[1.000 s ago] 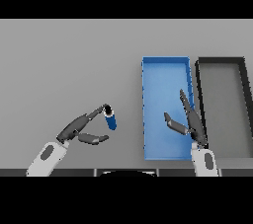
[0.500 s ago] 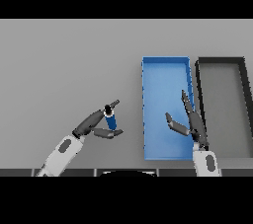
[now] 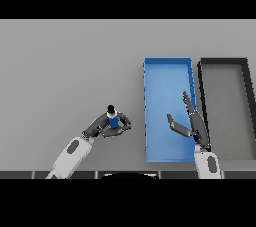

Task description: Pick up the blue pipe and place it into the blue bin.

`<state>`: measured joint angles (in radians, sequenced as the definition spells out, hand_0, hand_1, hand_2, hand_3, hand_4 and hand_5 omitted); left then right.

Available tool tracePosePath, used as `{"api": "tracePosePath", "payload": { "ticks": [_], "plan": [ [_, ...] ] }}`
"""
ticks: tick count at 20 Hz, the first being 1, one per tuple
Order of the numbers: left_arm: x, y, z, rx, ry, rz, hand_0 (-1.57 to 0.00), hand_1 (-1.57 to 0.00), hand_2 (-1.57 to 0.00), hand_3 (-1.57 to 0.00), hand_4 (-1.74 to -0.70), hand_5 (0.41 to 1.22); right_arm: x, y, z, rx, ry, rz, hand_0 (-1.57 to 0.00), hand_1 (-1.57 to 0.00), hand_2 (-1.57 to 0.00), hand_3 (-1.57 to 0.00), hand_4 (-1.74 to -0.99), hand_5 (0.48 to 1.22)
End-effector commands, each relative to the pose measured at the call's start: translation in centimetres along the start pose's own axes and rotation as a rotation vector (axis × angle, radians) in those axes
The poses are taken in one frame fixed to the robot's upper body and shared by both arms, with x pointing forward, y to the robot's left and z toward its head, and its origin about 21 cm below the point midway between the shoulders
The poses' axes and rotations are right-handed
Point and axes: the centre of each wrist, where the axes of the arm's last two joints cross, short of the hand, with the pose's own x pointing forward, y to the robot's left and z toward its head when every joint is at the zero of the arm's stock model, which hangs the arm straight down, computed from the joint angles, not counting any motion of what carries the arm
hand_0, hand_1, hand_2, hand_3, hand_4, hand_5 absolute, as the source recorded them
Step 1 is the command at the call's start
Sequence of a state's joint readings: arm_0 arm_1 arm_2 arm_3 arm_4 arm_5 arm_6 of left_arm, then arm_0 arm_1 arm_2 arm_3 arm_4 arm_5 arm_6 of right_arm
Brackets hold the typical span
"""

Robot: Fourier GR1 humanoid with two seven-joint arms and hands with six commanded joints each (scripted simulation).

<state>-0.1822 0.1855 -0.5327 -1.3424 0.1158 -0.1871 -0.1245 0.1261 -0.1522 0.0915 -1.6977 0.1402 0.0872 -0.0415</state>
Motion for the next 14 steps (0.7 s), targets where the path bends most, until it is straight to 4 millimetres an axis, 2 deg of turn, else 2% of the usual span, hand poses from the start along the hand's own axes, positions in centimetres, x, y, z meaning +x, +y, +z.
{"api": "tracePosePath", "payload": {
  "ticks": [1,3,6,8,10,11,14],
  "plan": [
    [-0.1,-0.2,-0.3,-0.006,-0.012,0.001,-0.94,-1.02,-1.09,-1.1,-1.55,1.02,-0.1,-0.1,-0.1,0.001,0.017,0.009,0.0,0.0,0.0,0.0,-1.309,0.664],
    [0.0,-0.8,-0.1,-0.01,-0.025,-0.014,-1.17,-1.22,-1.26,-1.25,-1.62,1.092,-0.1,0.2,-0.3,0.005,0.0,0.007,0.0,0.0,0.0,0.0,-1.307,0.666],
    [0.4,-1.1,-0.2,-0.001,-0.033,-0.029,-1.36,-1.39,-1.41,-1.38,-1.67,1.155,0.0,0.3,-0.2,0.009,-0.009,0.024,0.0,0.0,0.0,0.0,-1.288,0.664],
    [1.2,-1.1,0.0,-0.005,-0.086,-0.03,-1.44,-1.46,-1.47,-1.42,-1.69,1.179,0.1,0.0,-0.7,0.003,-0.007,0.019,0.0,0.0,0.0,0.0,-1.281,0.662],
    [2.6,-1.5,-0.5,-0.011,-0.154,-0.017,-1.49,-1.5,-1.51,-1.44,-1.7,1.194,-0.2,0.0,-0.5,0.011,-0.008,0.012,0.0,0.0,0.0,0.0,-1.279,0.657],
    [3.1,-2.1,-1.0,-0.017,-0.176,-0.016,-1.5,-1.51,-1.52,-1.45,-1.71,1.199,0.2,-0.3,-0.7,0.004,-0.021,0.016,0.0,0.0,0.0,0.0,-1.28,0.66],
    [5.4,-2.0,-1.9,-0.044,-0.237,-0.018,-1.54,-1.54,-1.54,-1.45,-1.72,1.21,0.1,0.0,-0.3,0.008,-0.011,0.047,0.0,0.0,0.0,0.0,-1.277,0.673]
  ]
}}
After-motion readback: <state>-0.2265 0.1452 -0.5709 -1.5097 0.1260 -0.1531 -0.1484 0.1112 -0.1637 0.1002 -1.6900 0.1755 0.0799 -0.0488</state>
